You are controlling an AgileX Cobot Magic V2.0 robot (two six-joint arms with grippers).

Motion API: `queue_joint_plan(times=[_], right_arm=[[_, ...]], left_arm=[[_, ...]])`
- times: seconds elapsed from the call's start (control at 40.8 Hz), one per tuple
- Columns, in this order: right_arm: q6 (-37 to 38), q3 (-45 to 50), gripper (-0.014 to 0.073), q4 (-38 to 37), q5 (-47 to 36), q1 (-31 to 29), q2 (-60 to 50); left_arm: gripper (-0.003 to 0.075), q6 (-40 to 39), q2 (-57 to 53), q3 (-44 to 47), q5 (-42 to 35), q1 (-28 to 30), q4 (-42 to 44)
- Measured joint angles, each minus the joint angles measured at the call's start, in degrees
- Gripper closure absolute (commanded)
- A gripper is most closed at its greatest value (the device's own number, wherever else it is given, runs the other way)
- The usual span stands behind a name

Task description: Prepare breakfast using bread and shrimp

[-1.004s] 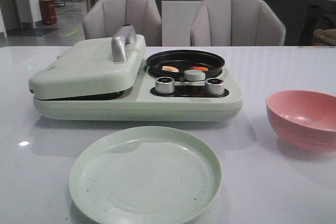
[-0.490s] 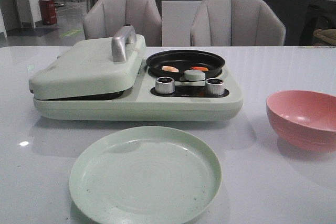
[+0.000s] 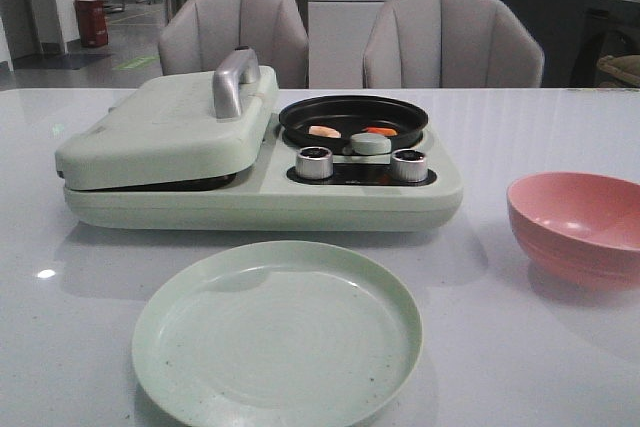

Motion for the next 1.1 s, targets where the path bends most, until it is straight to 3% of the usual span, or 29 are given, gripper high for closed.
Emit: queue_joint_plan(times=[0.171, 0.318, 0.49, 0.661, 1.102], right_arm=[[0.0, 0.0, 0.0558, 0.0, 0.0, 0.0, 0.0], [0.0, 0.0, 0.0558, 0.0, 0.0, 0.0, 0.0], [0.0, 0.0, 0.0558, 0.0, 0.0, 0.0, 0.0], [0.0, 0.0, 0.0558, 0.0, 0.0, 0.0, 0.0], [0.0, 0.0, 0.0558, 0.0, 0.0, 0.0, 0.0]], left_arm=[[0.0619, 0.0, -9.9, 10.1, -8.8, 10.1, -0.3], [0.0619, 0.0, -16.4, 15.5, -11.0, 13.6, -0.3], [0.0619, 1.2, -22.5, 21.7, -14.3, 14.2, -0.4], [0.0619, 4.8, -22.6, 21.7, -18.7, 14.2, -2.8], [0.0619, 5.7, -22.6, 21.7, -18.8, 13.5, -3.7]])
